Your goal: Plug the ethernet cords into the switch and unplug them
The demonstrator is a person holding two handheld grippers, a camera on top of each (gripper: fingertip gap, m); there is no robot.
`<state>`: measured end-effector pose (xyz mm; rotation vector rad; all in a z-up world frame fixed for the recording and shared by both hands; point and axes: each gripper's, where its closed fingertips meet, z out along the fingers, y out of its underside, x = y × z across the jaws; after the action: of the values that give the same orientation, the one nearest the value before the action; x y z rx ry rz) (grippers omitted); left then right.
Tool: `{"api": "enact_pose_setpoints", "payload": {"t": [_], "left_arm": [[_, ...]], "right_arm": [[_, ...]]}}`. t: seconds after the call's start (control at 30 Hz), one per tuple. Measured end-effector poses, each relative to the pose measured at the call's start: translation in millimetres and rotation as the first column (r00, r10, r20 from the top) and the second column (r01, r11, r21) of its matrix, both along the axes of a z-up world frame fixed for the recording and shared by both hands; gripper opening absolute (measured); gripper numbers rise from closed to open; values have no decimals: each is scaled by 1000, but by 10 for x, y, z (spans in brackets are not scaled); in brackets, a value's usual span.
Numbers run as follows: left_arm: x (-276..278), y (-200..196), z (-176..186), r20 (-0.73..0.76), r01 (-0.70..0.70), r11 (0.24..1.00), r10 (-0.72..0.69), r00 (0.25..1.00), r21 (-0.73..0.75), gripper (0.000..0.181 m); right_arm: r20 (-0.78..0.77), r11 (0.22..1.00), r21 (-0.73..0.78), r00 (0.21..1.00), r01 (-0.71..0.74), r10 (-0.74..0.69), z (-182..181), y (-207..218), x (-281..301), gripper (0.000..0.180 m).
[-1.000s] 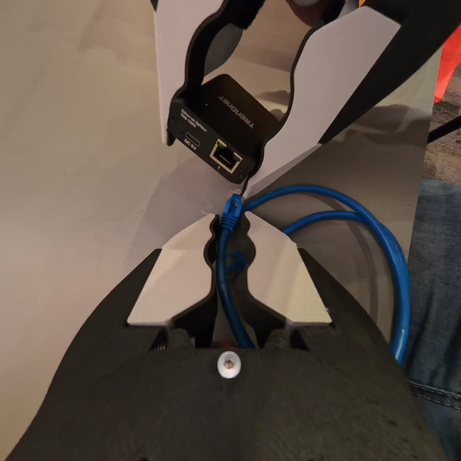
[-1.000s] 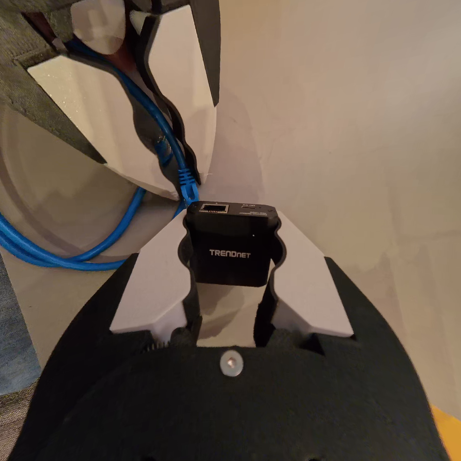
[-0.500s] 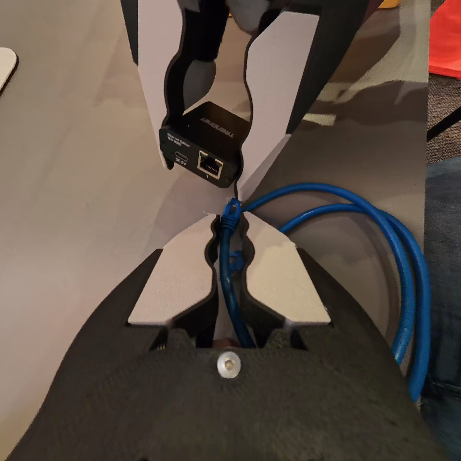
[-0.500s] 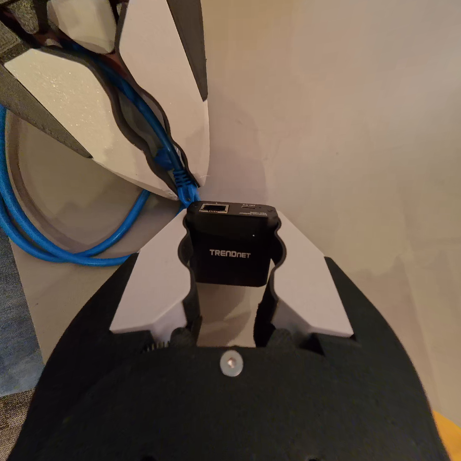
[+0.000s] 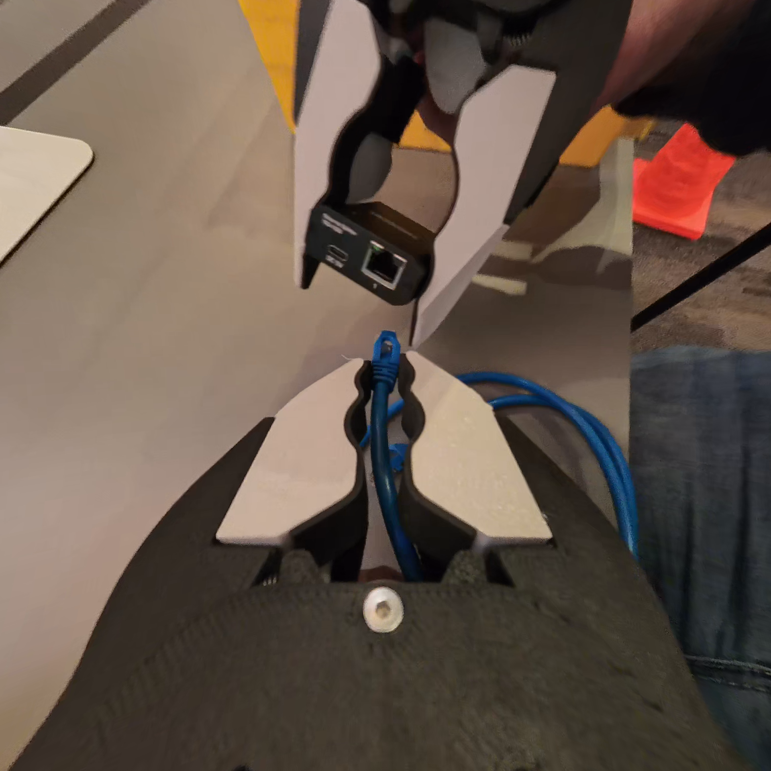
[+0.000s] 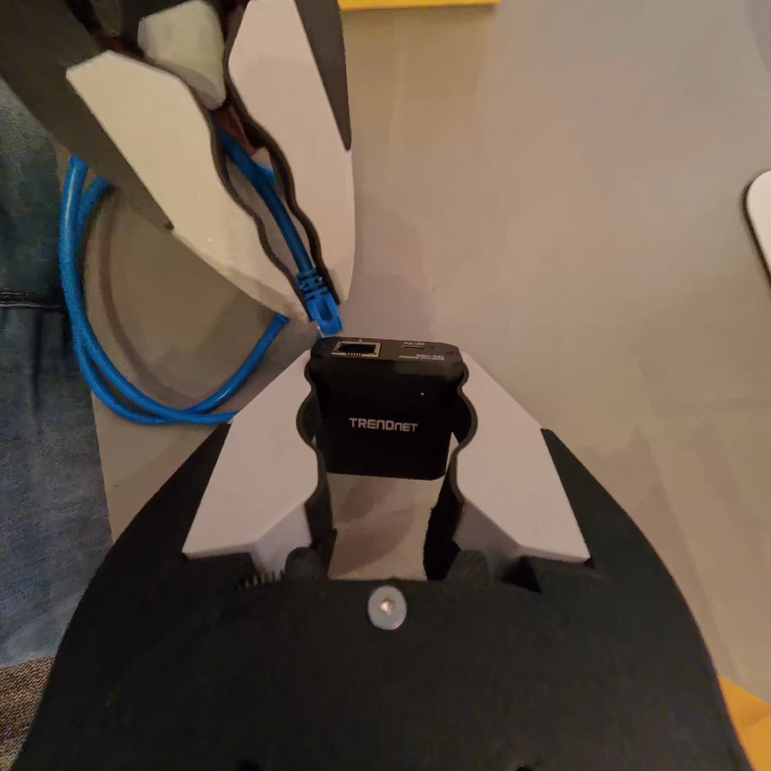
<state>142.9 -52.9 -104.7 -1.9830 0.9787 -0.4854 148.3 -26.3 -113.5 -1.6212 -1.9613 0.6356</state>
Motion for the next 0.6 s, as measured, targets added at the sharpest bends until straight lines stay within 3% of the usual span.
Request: {"api": "enact_pose_setpoints", "payload": {"t": [0.03, 0.3, 0.6], "left_arm": [[-33, 12, 63, -1, -14, 1000, 14, 1000, -8, 12], [-91, -78, 533, 4, 8, 999, -8, 1000, -38, 12], [-195, -169, 1054, 141, 94, 995, -90, 986, -25, 12]], "right_arm": [[-10, 1000, -3, 1000, -10, 10, 45, -12, 10, 59], [-58, 996, -9, 994, -92, 92, 363, -111, 75, 60], [-52, 987, -20, 986, -159, 158, 565, -218, 12, 60]]}}
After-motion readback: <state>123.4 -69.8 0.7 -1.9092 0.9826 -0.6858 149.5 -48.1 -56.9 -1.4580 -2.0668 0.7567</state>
